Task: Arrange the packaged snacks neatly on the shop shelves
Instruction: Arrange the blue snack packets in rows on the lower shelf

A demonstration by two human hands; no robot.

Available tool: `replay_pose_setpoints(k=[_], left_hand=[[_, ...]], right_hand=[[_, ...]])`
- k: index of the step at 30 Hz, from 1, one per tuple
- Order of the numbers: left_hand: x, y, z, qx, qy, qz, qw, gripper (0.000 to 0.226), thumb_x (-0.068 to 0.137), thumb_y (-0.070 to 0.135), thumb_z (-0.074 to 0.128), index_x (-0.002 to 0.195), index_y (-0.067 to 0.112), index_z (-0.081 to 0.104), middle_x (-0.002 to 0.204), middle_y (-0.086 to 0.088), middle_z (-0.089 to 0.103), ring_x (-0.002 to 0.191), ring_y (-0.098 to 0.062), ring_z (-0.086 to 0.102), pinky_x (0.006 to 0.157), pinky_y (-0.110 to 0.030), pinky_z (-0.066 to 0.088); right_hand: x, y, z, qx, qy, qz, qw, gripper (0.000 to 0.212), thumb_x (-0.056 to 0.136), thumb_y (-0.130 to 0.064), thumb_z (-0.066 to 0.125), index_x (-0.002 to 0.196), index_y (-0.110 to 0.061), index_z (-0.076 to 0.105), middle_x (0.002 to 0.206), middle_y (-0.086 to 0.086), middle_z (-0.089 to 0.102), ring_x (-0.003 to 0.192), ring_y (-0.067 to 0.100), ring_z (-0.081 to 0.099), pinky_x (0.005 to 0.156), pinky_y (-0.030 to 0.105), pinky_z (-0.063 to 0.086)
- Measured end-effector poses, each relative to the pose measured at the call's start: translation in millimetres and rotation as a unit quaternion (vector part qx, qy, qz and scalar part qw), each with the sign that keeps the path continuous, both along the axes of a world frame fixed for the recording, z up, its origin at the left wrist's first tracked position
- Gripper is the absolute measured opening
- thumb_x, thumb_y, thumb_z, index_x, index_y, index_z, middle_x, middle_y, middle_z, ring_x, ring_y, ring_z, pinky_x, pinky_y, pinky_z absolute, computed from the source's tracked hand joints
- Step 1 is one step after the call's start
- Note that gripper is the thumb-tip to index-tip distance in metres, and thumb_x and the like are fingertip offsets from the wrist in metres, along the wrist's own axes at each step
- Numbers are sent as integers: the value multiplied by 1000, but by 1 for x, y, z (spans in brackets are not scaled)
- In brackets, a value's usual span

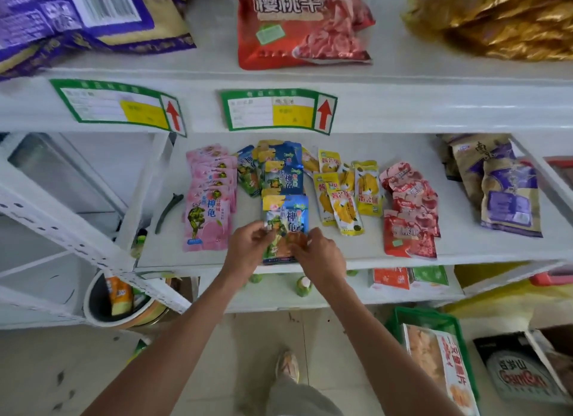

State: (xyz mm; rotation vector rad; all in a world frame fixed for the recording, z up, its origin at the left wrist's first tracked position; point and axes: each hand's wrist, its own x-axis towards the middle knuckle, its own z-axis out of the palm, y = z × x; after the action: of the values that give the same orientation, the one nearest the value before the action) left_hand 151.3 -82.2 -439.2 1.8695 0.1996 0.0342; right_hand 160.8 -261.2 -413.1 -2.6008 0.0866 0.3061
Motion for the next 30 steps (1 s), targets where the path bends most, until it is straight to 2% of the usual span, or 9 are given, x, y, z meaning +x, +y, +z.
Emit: replay_pose_setpoints(k=[2, 5, 9, 13, 18, 22, 26, 28, 30], left_hand=[[14, 0, -11, 115, -45, 34, 992, 40, 87, 44, 82, 113, 19, 66, 91, 7, 70, 82, -12, 67, 72, -38, 58], [16, -7, -13, 240, -83, 61, 965, 78, 80, 64, 81, 136, 18, 51, 105, 6, 53, 85, -9, 52, 66, -22, 47], [6, -11, -24, 330, -114, 0, 937, 69, 82, 64, 74, 134, 24, 53, 111, 3, 48, 90, -12, 55, 70, -27, 51], [8, -7, -32, 361, -115, -8, 925, 67, 80, 66, 74, 128, 21, 60, 118, -3, 52, 98, -16, 59, 79, -33, 55], [6, -5, -36, 357, -130, -6, 925, 65, 81, 61, 76, 131, 21, 64, 121, -6, 53, 109, -20, 54, 83, -35, 57], [3, -8, -40, 372, -129, 26, 919, 61, 79, 61, 78, 127, 23, 68, 126, -6, 52, 117, -23, 49, 96, -39, 47], [5, -9, -42, 360, -112, 34, 926, 58, 78, 60, 78, 122, 23, 69, 136, -6, 54, 119, -24, 53, 95, -40, 46], [4, -10, -44, 364, -117, 37, 923, 57, 78, 59, 79, 121, 22, 69, 136, -5, 55, 118, -24, 54, 94, -40, 46], [4, -10, -43, 365, -131, 37, 921, 58, 78, 57, 80, 122, 21, 68, 133, -4, 57, 115, -24, 54, 92, -41, 48]], right_hand=[[21, 2, -6, -42, -14, 25, 999, 48, 97, -63, 57, 106, -17, 50, 88, 3, 58, 86, 31, 64, 71, 39, 48], [42, 3, -11, -51, -3, 51, 997, 58, 94, -71, 56, 108, -15, 47, 91, 5, 60, 89, 28, 65, 78, 41, 55], [84, -10, -12, -67, 104, 86, 989, 80, 80, -79, 63, 115, -7, 57, 94, 7, 69, 90, 27, 70, 81, 39, 59], [150, -8, 5, -5, 11, 30, 999, 48, 96, -56, 58, 111, -10, 62, 92, 8, 68, 87, 29, 69, 68, 34, 54], [202, 28, 13, 12, -22, 7, 1000, 49, 93, -54, 65, 118, -12, 62, 94, 4, 66, 84, 26, 64, 61, 30, 47], [211, 31, 11, 36, -51, 10, 998, 29, 94, -40, 66, 108, -14, 67, 96, 4, 66, 93, 26, 67, 63, 30, 46], [210, 24, 19, 69, -131, -10, 989, 8, 97, -29, 64, 104, -25, 67, 104, 4, 68, 91, 24, 62, 68, 31, 44], [208, 23, 23, 59, -148, 8, 987, 6, 98, -28, 64, 100, -27, 69, 101, 3, 68, 86, 22, 60, 60, 27, 40], [208, 23, 30, 93, -156, 0, 983, 14, 98, -25, 61, 84, -23, 66, 88, 8, 71, 80, 28, 67, 52, 35, 45]])
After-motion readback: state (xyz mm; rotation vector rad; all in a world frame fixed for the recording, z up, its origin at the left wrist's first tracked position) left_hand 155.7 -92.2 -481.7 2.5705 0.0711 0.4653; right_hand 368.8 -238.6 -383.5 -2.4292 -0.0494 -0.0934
